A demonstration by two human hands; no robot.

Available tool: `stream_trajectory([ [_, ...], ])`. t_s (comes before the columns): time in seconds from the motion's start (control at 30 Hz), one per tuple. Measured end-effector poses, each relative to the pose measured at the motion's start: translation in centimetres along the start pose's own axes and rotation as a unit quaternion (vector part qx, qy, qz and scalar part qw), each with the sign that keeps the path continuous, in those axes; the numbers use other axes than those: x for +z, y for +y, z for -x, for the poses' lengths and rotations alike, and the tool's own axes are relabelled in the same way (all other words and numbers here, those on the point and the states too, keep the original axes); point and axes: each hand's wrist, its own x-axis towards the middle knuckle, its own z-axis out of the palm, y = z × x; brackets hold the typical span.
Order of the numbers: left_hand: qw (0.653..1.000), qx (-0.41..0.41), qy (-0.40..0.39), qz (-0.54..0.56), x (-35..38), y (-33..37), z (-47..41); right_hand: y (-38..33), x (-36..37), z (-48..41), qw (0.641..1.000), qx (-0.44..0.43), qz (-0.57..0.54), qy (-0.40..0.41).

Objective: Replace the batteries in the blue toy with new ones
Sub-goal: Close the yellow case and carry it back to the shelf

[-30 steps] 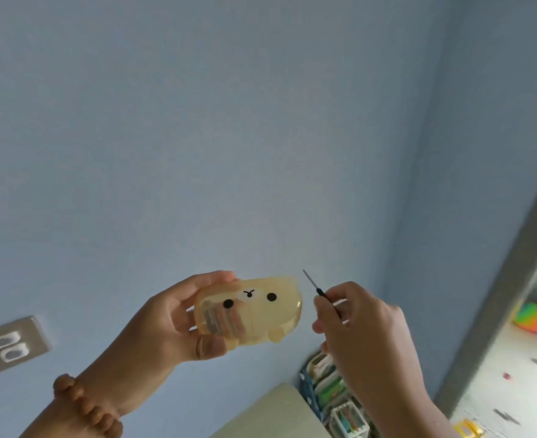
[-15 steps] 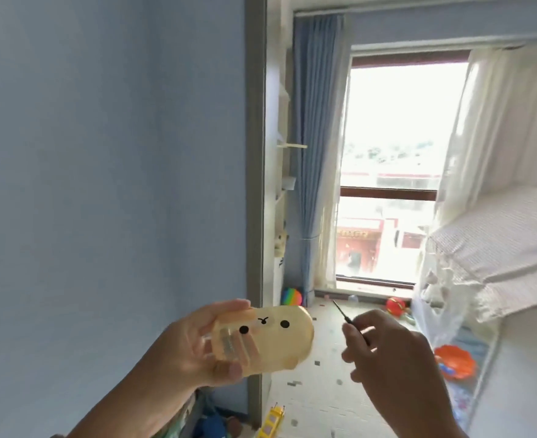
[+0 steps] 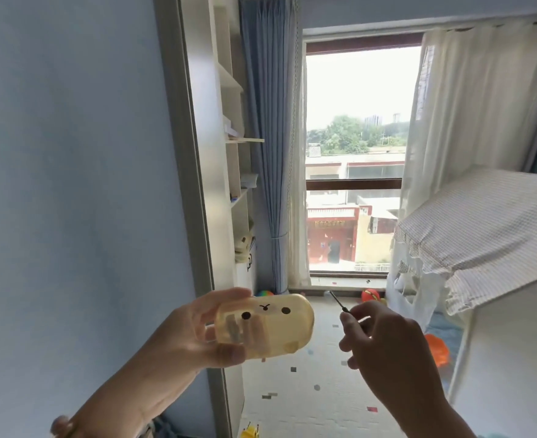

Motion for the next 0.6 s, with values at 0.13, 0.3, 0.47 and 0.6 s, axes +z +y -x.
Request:
stream_trajectory([
  [0.13, 1.0, -0.005, -0.001, -0.003, -1.1, -1.5, -5.6, 1.1, 2.8, -5.0, 1.0, 0.002, 0.002, -0.001],
  [0.3, 1.0, -0.006, -0.014, 0.003, -4.0, -3.4, -14.6, 2.2, 7.2, -12.3, 1.0, 0.0, 0.015, 0.022],
  [0.47, 0.999, -0.015, -0.041, 0.027, -6.7, -3.8, -24.8, 3.2, 10.4, -20.1, 0.999, 0.028, 0.023, 0.035],
  [0.6, 0.998, -0.006, -0.065, 0.023, -8.2, -4.5, -32.7, 4.2, 12.5, -26.3, 0.998, 0.048, 0.015, 0.048],
])
